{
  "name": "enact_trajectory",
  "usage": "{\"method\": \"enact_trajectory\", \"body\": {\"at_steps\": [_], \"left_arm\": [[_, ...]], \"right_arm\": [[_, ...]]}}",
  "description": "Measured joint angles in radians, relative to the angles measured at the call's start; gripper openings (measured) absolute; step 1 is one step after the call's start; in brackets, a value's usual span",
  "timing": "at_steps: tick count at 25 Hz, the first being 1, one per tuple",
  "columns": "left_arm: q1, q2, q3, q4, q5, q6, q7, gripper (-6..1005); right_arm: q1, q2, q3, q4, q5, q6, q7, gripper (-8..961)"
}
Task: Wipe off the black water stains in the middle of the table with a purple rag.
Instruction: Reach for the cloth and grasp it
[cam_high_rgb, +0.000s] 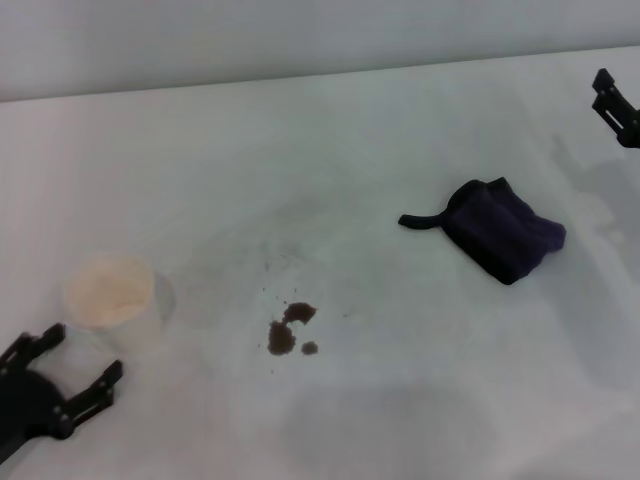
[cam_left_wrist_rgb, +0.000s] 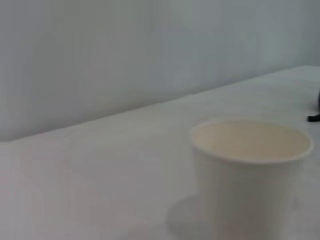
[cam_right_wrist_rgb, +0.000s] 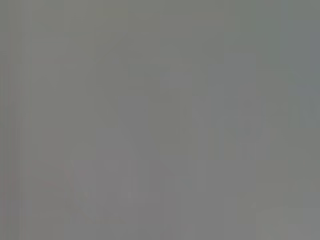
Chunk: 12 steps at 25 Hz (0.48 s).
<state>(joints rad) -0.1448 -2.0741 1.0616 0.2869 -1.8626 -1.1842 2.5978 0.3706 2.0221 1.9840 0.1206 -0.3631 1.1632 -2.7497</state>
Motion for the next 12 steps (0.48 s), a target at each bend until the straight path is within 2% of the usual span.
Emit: {"method": "enact_trajectory", "body": {"at_steps": [3, 5, 6, 12], "left_arm": [[0.034, 0.002, -0.011, 0.003, -0.027, -0.01, 0.002, 884], [0.068, 0.002, -0.076, 0.024, -0.049, -0.024, 0.008, 885], [0.068, 0.002, -0.076, 0.024, -0.049, -0.024, 0.008, 885], [0.094, 0.0, -0.275, 0.041, -0.075, -0.103, 0.027, 884]], "right_arm": [[-0.013, -0.003, -0.005, 0.006, 0.0, 0.025, 0.025, 842], [-0.016, -0.005, -0.013, 0.009, 0.0, 0.032, 0.045, 841], [-0.016, -0.007, -0.017, 0.012, 0.0, 0.032, 0.055, 841], [-0.021, -0.016, -0.048, 0.042, -0.012, 0.024, 0.176, 841]]}}
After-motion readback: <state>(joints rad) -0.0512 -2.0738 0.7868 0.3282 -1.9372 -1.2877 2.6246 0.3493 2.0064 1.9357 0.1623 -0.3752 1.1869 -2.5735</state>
